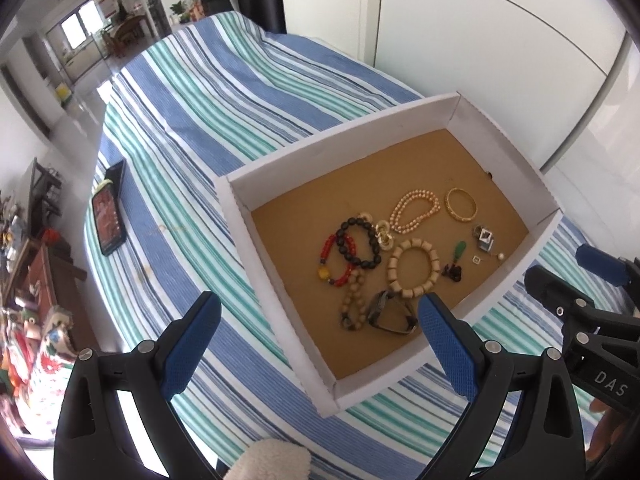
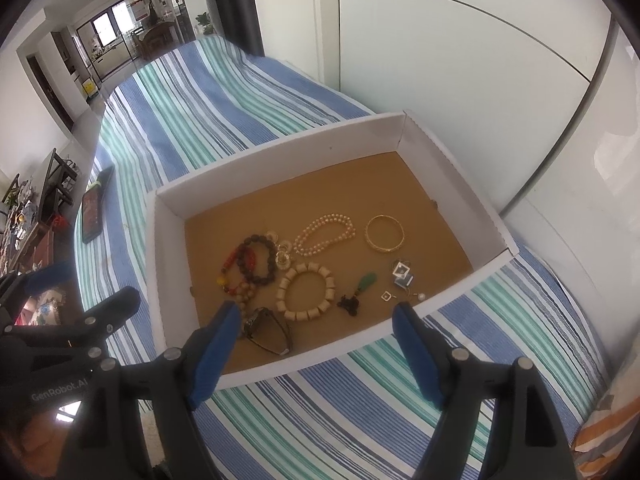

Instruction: Organize jewelry

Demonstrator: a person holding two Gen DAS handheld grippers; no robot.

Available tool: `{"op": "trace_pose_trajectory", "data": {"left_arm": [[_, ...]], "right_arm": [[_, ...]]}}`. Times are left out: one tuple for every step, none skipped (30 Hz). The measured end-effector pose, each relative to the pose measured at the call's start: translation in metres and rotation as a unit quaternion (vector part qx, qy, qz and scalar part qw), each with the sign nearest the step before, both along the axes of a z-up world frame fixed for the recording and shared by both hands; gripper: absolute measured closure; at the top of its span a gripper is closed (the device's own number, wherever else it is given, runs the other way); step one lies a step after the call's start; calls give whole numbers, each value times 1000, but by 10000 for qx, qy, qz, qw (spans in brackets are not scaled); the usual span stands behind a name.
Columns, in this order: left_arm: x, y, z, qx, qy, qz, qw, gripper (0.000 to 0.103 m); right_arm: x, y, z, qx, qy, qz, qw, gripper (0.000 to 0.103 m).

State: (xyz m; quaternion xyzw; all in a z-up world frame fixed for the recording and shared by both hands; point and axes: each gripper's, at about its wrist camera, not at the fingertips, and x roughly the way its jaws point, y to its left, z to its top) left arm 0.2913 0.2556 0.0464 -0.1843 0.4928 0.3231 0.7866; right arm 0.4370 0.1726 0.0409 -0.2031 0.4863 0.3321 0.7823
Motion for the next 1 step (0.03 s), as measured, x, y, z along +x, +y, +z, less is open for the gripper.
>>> {"op": "trace_pose_trajectory", "data": {"left_arm": [[0, 0, 0, 0, -8, -4, 10000, 4]], "right_arm": [[1, 0, 0, 15, 13, -3, 10000, 23]]}}
